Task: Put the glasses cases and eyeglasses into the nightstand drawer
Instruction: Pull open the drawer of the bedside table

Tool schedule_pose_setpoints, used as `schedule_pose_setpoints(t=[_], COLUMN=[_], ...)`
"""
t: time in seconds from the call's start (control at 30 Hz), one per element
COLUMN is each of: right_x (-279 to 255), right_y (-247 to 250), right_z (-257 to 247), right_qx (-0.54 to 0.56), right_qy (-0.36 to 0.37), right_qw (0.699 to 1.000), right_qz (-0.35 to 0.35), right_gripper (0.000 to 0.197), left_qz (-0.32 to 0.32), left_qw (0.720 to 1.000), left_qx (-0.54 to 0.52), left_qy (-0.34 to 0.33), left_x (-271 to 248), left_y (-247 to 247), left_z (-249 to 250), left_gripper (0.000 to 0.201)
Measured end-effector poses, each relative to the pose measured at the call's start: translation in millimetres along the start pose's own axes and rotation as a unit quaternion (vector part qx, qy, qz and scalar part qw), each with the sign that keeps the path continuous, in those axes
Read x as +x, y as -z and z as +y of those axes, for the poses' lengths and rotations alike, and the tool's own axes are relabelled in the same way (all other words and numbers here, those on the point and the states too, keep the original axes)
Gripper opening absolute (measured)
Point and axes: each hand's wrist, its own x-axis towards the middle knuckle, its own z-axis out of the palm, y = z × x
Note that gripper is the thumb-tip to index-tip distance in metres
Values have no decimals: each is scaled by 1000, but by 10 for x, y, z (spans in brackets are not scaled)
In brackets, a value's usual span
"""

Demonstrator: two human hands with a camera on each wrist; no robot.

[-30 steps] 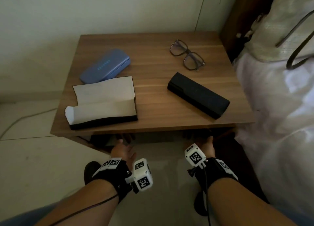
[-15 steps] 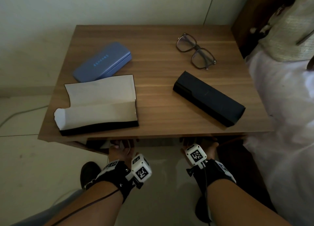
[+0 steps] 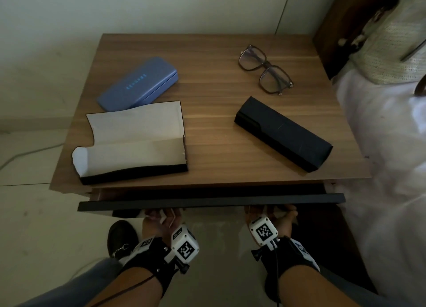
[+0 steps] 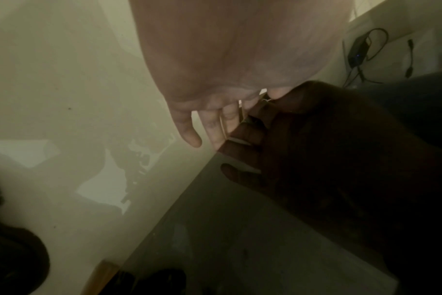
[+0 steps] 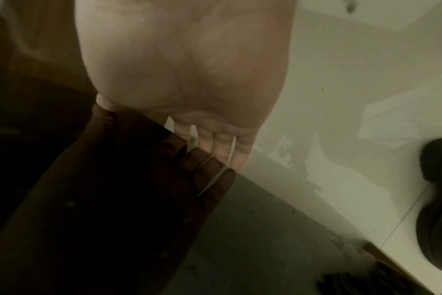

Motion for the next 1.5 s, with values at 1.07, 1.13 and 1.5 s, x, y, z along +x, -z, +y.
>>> schedule_pose_setpoints(t=[1.07,1.13,1.5], right_x=[-1672,-1791,-1717], right_y=[-370,-431,-420], right_z=[-803,-810,-763], right_qx=[-354,-392,-539], right_qy=[292,333,409], right_qw=[888,858,736], right_qz=[7,4,-22], right_gripper=[80,67,50], left_qz=[155,145,100], left_qw=[852,840,834], left_qx=[377,391,395], left_qy=[-329,-347,-372], left_x=[-1691,-1654,-1610], left_y=[111,82,25], left_z=[1028,1096,938], left_gripper=[43,42,38])
